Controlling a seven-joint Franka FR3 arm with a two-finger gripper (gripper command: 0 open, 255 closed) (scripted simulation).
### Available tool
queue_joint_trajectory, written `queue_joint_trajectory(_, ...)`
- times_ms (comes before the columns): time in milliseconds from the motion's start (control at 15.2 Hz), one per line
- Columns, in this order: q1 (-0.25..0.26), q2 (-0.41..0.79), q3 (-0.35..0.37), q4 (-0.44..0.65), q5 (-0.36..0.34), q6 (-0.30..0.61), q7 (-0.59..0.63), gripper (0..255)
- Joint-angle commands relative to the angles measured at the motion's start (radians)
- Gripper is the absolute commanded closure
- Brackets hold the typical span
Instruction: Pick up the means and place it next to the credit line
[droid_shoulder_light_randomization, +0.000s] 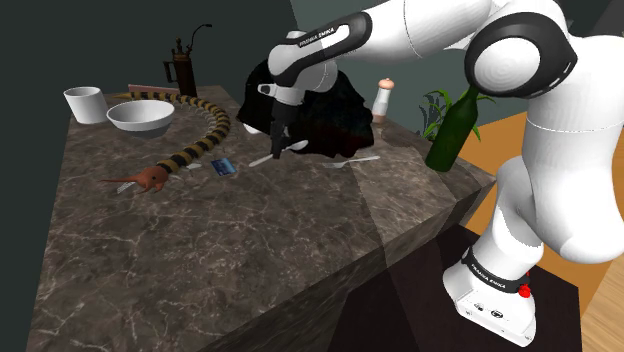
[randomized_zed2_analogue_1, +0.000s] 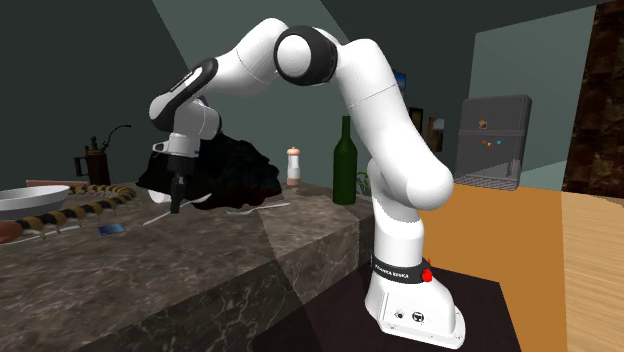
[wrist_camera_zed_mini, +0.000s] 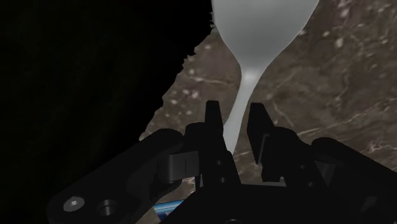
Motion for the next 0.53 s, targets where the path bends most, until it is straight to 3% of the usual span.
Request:
queue_joint_trajectory(0,-0.006,0.009,-0.002,-0.005,0.002,0.006,-0.003,255)
queue_joint_trajectory(396,-0.006,0.009,-0.002,-0.005,0.002,0.006,-0.003,255)
queue_joint_trajectory(462,-0.005,0.005,-0.003,-0.01,0.001,0.007,-0.004,0)
